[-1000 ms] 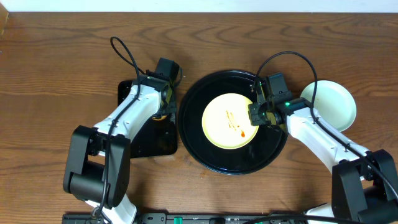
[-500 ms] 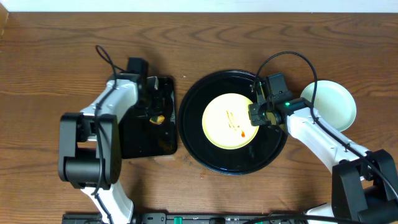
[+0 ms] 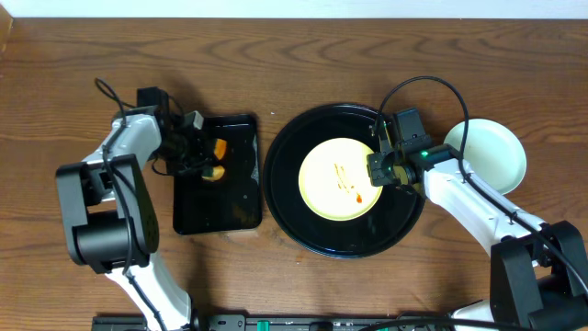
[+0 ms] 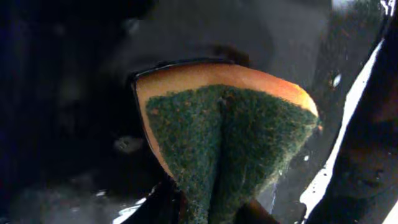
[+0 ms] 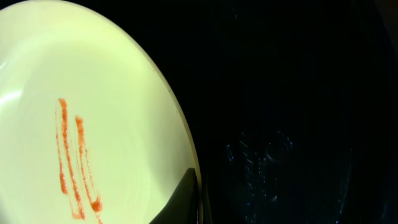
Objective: Clean dirty plates on tray and stack at the side
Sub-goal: 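Dip the sponge into the water in the small black tray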
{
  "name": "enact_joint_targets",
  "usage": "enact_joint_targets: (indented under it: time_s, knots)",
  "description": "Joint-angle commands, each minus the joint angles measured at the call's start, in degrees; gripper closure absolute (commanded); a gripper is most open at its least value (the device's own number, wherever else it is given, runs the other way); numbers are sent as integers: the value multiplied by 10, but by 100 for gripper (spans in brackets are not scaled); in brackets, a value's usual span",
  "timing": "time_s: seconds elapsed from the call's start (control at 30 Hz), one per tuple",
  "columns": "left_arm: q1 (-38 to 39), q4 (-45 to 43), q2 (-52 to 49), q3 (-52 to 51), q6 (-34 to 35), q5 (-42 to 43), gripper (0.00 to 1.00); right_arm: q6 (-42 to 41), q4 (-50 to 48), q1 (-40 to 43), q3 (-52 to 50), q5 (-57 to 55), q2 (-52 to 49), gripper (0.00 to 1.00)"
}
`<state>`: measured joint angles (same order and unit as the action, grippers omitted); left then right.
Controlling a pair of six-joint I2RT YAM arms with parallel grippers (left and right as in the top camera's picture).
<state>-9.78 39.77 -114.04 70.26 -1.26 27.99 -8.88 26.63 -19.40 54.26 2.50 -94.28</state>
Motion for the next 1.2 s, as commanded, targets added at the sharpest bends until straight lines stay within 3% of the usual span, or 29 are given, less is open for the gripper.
enact_joint_targets:
  time_s: [0.0,0.2,0.23,0.3,0.43,0.6,0.7,1.17]
  knots:
    - [-4,3,-58,-33,19,-109,70,6,0,2,2,-10,-5,97]
    - [18,12,-38,-33,19,-92,69,6,1,2,2,-10,-5,97]
    - [23,13,-30,-33,16,-92,72,6,1,2,2,-10,-5,97]
    - [38,16,-13,-33,-1,-92,93,6,0,2,2,-10,-5,97]
    - [71,25,29,-33,-19,-100,92,6,0,2,2,-10,-5,97]
    - [85,35,49,-33,-10,-133,66,6,0,2,2,-10,-5,97]
    - [85,38,52,-33,-4,-133,60,7,0,3,2,-10,-5,97]
    - [85,-75,55,-31,-4,-137,55,6,-2,3,2,-10,-5,97]
